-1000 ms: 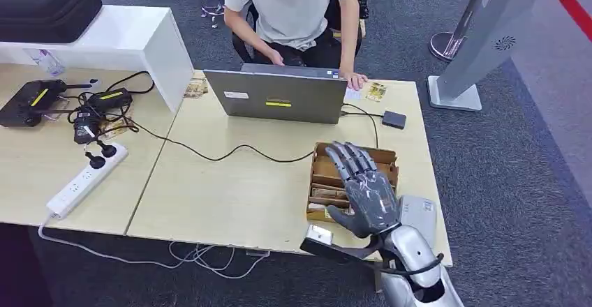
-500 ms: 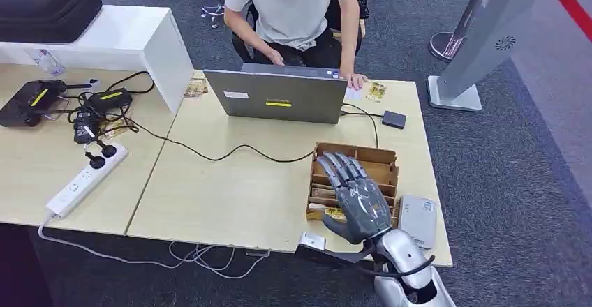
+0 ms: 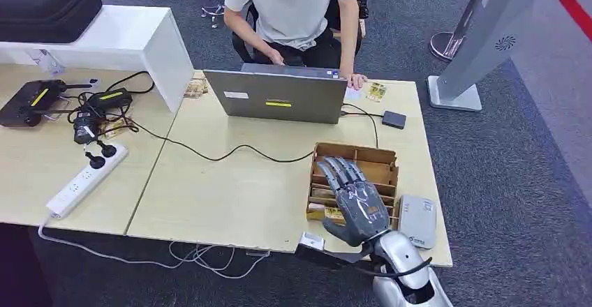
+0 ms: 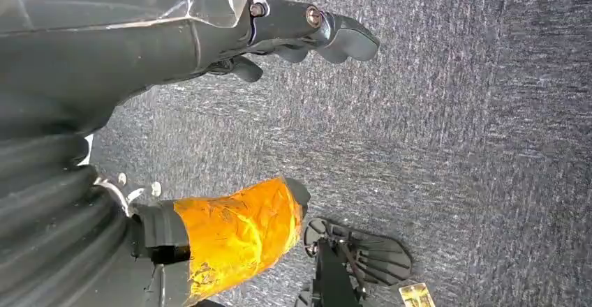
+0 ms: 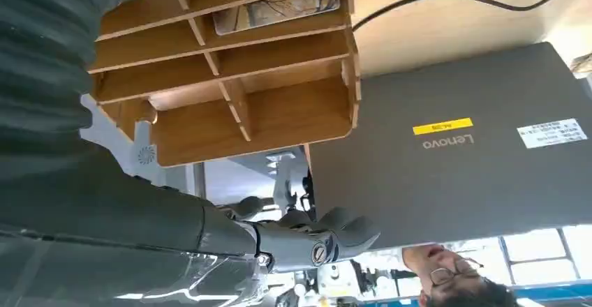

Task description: Pass the card to the sensor for recognition and then transmit it.

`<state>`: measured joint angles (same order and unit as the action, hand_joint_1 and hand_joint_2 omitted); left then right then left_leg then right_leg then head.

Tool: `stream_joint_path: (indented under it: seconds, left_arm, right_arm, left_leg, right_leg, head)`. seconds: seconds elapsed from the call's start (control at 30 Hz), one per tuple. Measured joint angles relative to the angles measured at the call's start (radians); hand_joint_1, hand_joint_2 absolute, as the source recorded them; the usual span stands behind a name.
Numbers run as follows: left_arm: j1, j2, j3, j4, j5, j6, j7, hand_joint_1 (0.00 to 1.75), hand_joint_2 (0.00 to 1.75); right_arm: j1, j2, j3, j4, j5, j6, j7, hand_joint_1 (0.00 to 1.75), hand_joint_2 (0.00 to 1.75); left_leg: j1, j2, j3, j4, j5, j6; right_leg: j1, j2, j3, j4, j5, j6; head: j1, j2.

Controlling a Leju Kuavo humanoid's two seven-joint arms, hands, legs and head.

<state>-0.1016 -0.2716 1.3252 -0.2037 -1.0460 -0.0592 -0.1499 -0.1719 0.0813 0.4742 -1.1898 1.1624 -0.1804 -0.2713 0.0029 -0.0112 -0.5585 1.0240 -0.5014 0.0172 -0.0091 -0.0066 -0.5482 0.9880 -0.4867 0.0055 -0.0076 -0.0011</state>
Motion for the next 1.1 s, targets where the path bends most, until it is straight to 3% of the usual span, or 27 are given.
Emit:
stream_joint_path:
  seconds: [1.1]
  left_arm:
    - [0.0,0.0,0.001,0.0,0.0,0.004,0.0,0.0,1.75]
  right_arm:
    - [0.0,0.0,0.0,0.015,0.001,-0.002,0.007,0.0,1.75]
  left_leg:
    - [0.0,0.0,0.0,0.0,0.0,0.0]
  right_leg:
    - [0.0,0.0,0.0,0.0,0.0,0.0]
  head:
    - [0.0,0.0]
